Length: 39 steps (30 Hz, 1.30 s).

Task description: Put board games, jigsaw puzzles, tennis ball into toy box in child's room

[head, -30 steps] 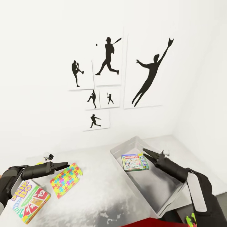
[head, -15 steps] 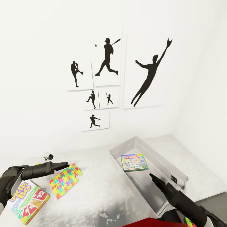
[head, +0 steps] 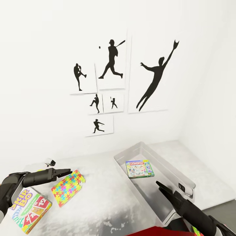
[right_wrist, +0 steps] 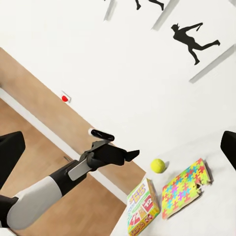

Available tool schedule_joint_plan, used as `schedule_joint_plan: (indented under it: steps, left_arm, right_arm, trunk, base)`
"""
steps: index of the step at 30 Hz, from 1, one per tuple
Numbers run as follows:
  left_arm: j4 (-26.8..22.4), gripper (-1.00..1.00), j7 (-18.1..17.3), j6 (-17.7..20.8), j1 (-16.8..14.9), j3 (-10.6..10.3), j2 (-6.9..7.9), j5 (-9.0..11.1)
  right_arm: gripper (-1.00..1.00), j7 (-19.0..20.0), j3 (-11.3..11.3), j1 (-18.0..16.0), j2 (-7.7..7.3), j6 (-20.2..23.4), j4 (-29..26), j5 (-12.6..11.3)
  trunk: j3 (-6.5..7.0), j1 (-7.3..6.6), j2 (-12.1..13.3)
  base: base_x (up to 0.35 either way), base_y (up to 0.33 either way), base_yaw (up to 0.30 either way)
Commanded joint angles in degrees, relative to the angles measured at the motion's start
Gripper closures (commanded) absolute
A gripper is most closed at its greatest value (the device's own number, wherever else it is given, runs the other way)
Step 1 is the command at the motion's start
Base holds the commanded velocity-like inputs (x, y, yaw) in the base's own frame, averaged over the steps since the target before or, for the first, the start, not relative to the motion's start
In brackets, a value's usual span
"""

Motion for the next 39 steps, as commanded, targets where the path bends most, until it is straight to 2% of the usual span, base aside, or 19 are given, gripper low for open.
schedule_joint_plan:
  steps: [1, 12, 20, 39]
  left_arm:
    - [-0.01, -1.0, -0.21, 0.61, -0.03, -0.01, 0.03, 0.0]
    - [-0.01, -1.0, -0.21, 0.62, -0.03, 0.0, 0.05, 0.0]
    - [-0.01, -1.0, -0.21, 0.6, -0.03, 0.0, 0.05, 0.0]
    - [-0.01, -1.0, -0.21, 0.6, -0.03, 0.0, 0.05, 0.0]
  right_arm:
    - [-1.0, -0.01, 0.01, -0.01, -0.05, 0.51, -0.03, -0.32]
    - [-1.0, 0.0, 0.01, -0.01, -0.1, 0.65, -0.01, -0.34]
    - [-1.0, 0.07, -0.01, -0.02, -0.14, 0.64, 0.01, -0.34]
    - [-1.0, 0.19, 0.01, -0.01, -0.09, 0.42, 0.15, -0.33]
  trunk:
    - [-0.11, 0.04, -0.11]
    - [-0.09, 0.04, -0.11]
    - [0.31, 0.04, -0.11]
    - [1.61, 0.04, -0.11]
  base:
    - [0.0, 0.0, 0.0]
    - [0.0, 0.0, -0.002]
    - [-0.052, 0.0, -0.129]
    - [-0.227, 0.123, -0.189]
